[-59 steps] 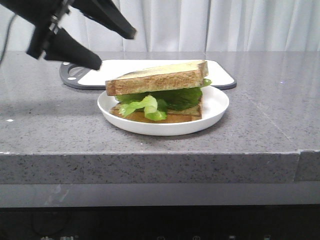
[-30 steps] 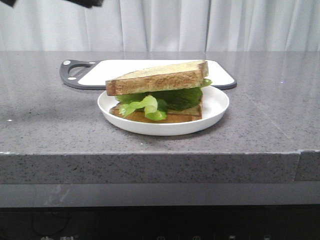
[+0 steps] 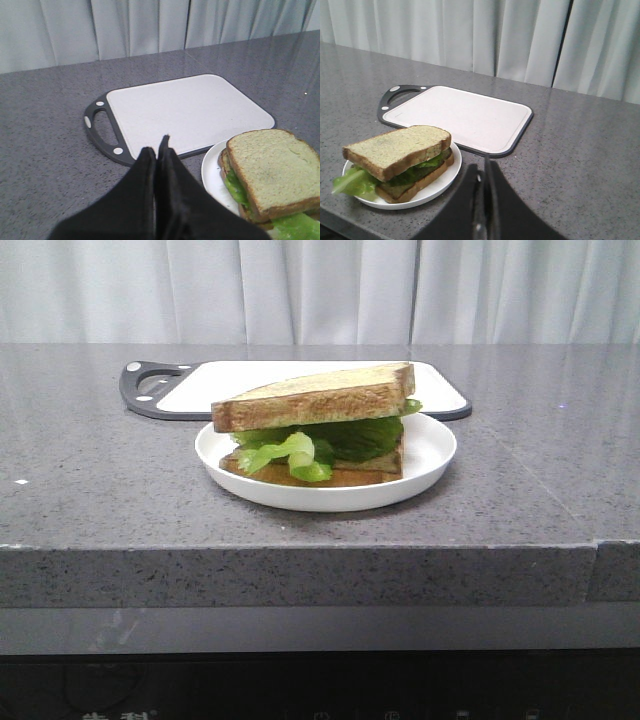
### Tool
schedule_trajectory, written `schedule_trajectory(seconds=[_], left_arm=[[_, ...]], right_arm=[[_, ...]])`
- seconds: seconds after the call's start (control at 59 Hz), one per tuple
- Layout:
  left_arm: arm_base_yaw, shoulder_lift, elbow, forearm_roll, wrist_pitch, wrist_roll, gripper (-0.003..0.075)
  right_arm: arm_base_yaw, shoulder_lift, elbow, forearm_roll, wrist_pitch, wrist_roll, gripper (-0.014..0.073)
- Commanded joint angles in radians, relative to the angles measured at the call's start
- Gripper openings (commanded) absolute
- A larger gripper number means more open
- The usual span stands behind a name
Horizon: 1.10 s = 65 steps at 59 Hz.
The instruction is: Left arm grabs bread, right arm adds lettuce
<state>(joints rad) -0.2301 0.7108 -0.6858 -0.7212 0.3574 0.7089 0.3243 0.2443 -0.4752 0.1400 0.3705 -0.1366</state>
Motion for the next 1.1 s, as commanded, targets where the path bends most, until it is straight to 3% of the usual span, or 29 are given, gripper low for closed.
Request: schedule_trajectory(seconds=[0.0, 0.136, 0.305, 0.966, 1.034, 1.085], left_arm=[[-0.009, -0.127, 0.077, -0.009, -0.113, 0.000, -0.0021], [-0.009, -0.340, 0.234, -0.009, -0.175, 0.000, -0.0020], [-0.009, -0.489, 0.304, -0.009, -0.189, 0.000, -0.0020], [-0.009, -0.512, 0.317, -0.011, -0.195, 0.000, -0.0020], [-0.009, -0.512, 0.317, 0.068, -0.195, -0.018, -0.0020], [-0.009, -0.513, 0.317, 0.241, -0.195, -0.167, -0.0020]], right_arm=[[-0.014, 0.010, -0.026, -0.009, -0.084, 0.002, -0.0057], [-0.014, 0.010, -0.025, -0.009, -0.085, 0.002, -0.0057], [-0.014, 0.010, -0.025, -0.009, -0.083, 0.002, -0.0057], [-0.014, 0.010, -0.025, -0.009, -0.083, 0.002, -0.0057], [-0.014, 0.010, -0.025, -0.009, -0.083, 0.002, -0.0057], [-0.014, 0.010, -0.025, -0.009, -0.083, 0.002, -0.0057]])
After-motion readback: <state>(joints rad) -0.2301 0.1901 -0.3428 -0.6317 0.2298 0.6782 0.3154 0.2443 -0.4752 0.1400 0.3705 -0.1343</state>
